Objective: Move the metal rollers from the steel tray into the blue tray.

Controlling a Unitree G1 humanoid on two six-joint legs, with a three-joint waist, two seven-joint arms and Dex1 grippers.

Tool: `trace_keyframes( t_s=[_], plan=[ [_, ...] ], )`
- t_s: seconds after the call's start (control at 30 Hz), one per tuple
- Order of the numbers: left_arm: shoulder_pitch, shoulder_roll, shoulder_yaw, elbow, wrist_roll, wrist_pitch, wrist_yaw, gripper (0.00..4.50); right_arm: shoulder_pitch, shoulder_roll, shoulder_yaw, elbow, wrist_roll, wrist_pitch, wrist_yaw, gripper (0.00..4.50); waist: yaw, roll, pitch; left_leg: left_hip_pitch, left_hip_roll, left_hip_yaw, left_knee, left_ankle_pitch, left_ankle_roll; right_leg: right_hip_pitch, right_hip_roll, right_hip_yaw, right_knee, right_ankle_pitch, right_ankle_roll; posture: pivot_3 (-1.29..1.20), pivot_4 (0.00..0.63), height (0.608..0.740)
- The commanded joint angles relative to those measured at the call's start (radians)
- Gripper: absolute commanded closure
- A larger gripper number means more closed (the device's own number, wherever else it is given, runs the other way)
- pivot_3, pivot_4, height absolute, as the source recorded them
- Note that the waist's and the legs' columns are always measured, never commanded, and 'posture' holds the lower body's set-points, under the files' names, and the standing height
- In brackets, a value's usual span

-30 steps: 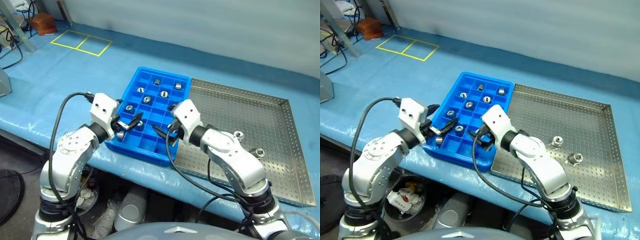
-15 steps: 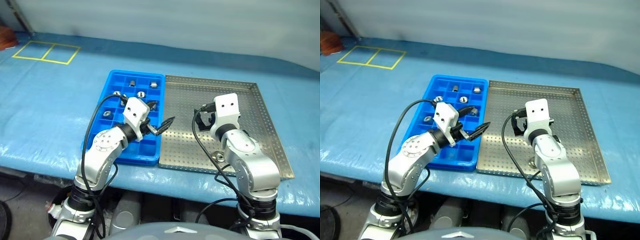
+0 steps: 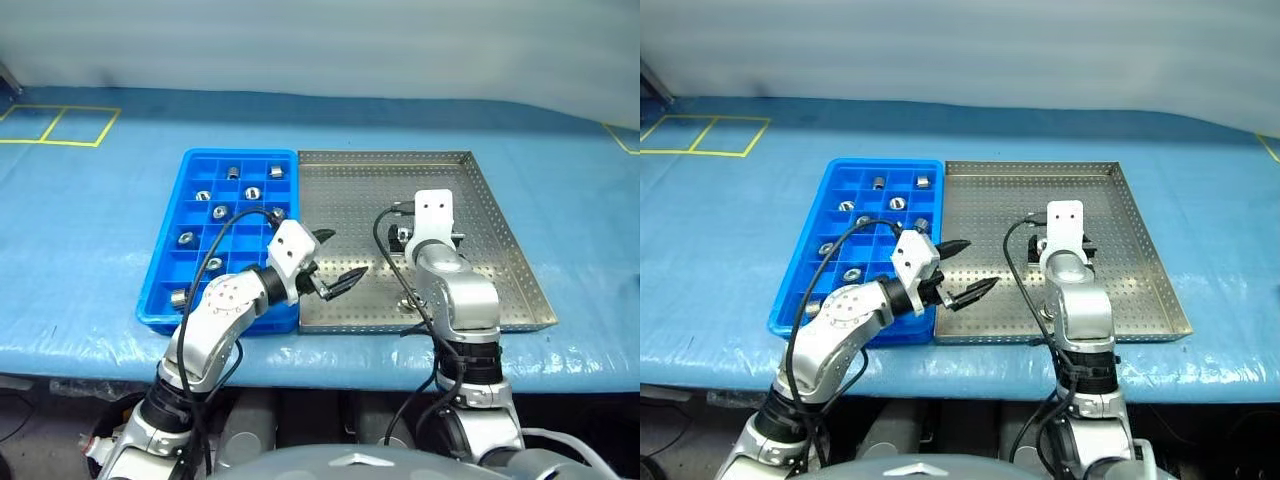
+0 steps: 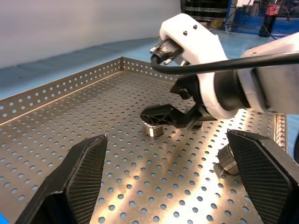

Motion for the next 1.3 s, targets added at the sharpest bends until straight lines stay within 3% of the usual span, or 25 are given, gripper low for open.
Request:
trace_keyframes(
  t_s=[0.03, 0.33, 0.43, 0.67, 0.97, 1.3],
  plan=[
    [0.007, 0.000, -0.011, -0.049, -0.027, -0.012, -0.022, 0.05, -0.039, -0.005, -0.026, 0.063, 0.000, -0.056, 0.001, 0.00, 0.000, 0.000, 0.000, 0.001, 0.000, 0.001, 0.000, 0.000, 0.000, 0.000, 0.000, 0.001, 0.000, 0.000, 0.000, 0.09, 0.150, 0.740],
    [0.037, 0.015, -0.030, -0.081, -0.043, -0.019, -0.041, 0.05, -0.051, -0.006, 0.005, 0.183, 0.025, -0.116, 0.077, 0.00, 0.000, 0.000, 0.000, 0.004, 0.003, 0.005, -0.001, 0.000, 0.001, 0.000, 0.000, 0.004, 0.002, 0.000, 0.000, 0.12, 0.150, 0.740],
    [0.044, 0.018, -0.027, -0.083, -0.043, -0.022, -0.039, 0.00, -0.052, -0.003, 0.017, 0.196, 0.022, -0.126, 0.088, 0.61, 0.000, 0.000, 0.000, 0.004, 0.003, 0.006, -0.001, 0.000, 0.001, 0.000, 0.000, 0.005, 0.002, 0.000, 0.000, 0.13, 0.150, 0.740],
    [0.061, 0.020, -0.014, -0.083, -0.044, -0.032, -0.035, 0.00, -0.060, -0.006, 0.040, 0.170, 0.017, -0.131, 0.107, 2.80, 0.002, 0.000, 0.000, 0.004, 0.005, 0.007, -0.001, 0.000, 0.001, -0.001, 0.000, 0.005, 0.002, 0.000, 0.000, 0.15, 0.150, 0.740],
    [0.112, 0.017, 0.061, -0.112, -0.004, -0.082, 0.071, 0.00, -0.154, -0.056, 0.200, 0.026, 0.021, -0.119, 0.255, 2.79, 0.010, 0.001, 0.001, 0.004, 0.005, 0.007, -0.004, 0.000, 0.001, -0.003, 0.000, 0.005, 0.002, -0.001, -0.001, 0.23, 0.150, 0.740],
    [0.207, 0.058, 0.181, -0.226, 0.034, -0.068, 0.188, 0.00, -0.282, -0.039, 0.330, 0.051, 0.061, -0.184, 0.421, 2.79, 0.071, 0.001, 0.001, 0.004, 0.005, 0.006, -0.009, 0.000, 0.000, -0.003, 0.000, 0.004, -0.002, -0.002, -0.002, 0.38, 0.150, 0.740]
  ],
)
